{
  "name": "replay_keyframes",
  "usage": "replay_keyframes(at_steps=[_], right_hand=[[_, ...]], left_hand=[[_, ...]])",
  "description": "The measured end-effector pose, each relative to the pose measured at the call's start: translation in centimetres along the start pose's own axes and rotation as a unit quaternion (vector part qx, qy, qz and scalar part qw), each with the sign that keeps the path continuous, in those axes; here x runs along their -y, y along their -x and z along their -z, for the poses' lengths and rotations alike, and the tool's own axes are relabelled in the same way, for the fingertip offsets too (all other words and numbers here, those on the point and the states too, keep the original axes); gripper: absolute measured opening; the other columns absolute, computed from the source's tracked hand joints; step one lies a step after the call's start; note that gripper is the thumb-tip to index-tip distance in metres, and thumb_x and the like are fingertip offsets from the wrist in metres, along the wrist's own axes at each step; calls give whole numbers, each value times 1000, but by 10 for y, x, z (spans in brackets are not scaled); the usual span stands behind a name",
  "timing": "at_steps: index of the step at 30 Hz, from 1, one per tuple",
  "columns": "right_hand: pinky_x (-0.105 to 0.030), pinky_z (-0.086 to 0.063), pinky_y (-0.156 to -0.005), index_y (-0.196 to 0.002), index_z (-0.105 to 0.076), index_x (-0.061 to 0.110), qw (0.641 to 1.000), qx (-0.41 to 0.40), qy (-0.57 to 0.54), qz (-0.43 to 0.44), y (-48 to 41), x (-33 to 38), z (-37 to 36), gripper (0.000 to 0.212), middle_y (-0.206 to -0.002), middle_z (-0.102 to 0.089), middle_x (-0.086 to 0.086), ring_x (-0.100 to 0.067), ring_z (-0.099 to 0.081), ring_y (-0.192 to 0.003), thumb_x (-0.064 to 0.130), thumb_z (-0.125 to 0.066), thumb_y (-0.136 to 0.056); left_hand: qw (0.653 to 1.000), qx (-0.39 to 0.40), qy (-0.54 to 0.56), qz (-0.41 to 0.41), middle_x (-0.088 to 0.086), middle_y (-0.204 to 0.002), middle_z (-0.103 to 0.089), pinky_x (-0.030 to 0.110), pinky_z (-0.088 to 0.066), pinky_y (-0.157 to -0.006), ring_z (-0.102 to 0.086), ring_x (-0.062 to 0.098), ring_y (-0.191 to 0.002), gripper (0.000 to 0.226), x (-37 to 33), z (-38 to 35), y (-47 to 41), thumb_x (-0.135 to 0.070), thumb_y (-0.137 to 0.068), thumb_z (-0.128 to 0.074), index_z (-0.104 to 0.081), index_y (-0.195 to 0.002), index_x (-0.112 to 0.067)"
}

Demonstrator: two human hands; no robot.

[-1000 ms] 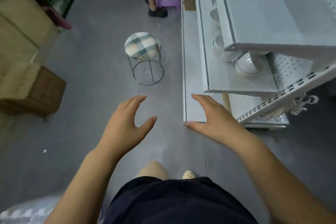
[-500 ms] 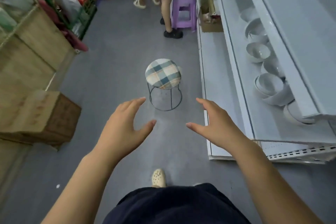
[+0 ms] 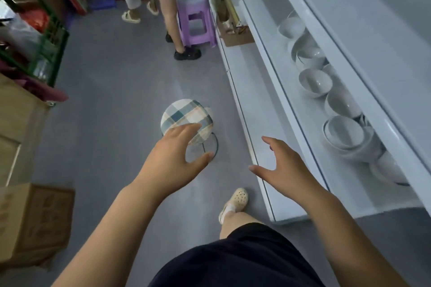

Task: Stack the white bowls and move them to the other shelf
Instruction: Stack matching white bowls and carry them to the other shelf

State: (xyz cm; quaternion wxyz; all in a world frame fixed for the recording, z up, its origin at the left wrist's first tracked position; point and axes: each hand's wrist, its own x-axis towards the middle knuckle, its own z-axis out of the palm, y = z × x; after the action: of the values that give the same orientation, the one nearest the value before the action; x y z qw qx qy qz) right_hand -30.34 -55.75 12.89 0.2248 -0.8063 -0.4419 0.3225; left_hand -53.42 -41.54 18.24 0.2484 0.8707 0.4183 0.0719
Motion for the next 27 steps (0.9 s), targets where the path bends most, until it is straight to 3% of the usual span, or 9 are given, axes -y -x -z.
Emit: replay_keyframes(at_steps=[8,16,20,27], right_hand=[[-19,-26,-108,-158,-30,25,1000,-15,14,14,-124,9,56,82,-162,-33,7,-12,-35,-147,44,-73,-92],[-31,-34,-117,-159,-28,25,994,-43,8,-101,-164,-29,84,83,-163,-31,8,-13,-35,-147,48,-71,-92],[-31,-35,-116,-160,-25,27,978,-78,-29,-189,-174,-51,94,81,-163,-28,9,-13,-33,-147,48,-68,-94],[-33,-29,-121,-160,-27,19,944,-134,-43,-298,-219,-62,93,78,-165,-29,-2,-21,-30,-150,46,-65,-97]], left_hand=[[998,12,-42,-54,-9,-152,-49,32,-39,-109,-43,16,-140,68,-2,13,-156,-51,-91,-67,-45,-150,-26],[977,122,-97,-147,-6,-159,-41,35,-33,-116,-37,16,-146,70,-18,-37,-275,-52,-95,-62,-37,-155,-26],[936,193,-129,-265,-2,-161,-39,38,-31,-120,-34,20,-148,70,-56,-70,-368,-53,-97,-59,-35,-156,-23],[839,258,-202,-435,2,-157,-45,38,-36,-118,-42,23,-144,68,-104,-115,-483,-54,-97,-58,-42,-153,-20]])
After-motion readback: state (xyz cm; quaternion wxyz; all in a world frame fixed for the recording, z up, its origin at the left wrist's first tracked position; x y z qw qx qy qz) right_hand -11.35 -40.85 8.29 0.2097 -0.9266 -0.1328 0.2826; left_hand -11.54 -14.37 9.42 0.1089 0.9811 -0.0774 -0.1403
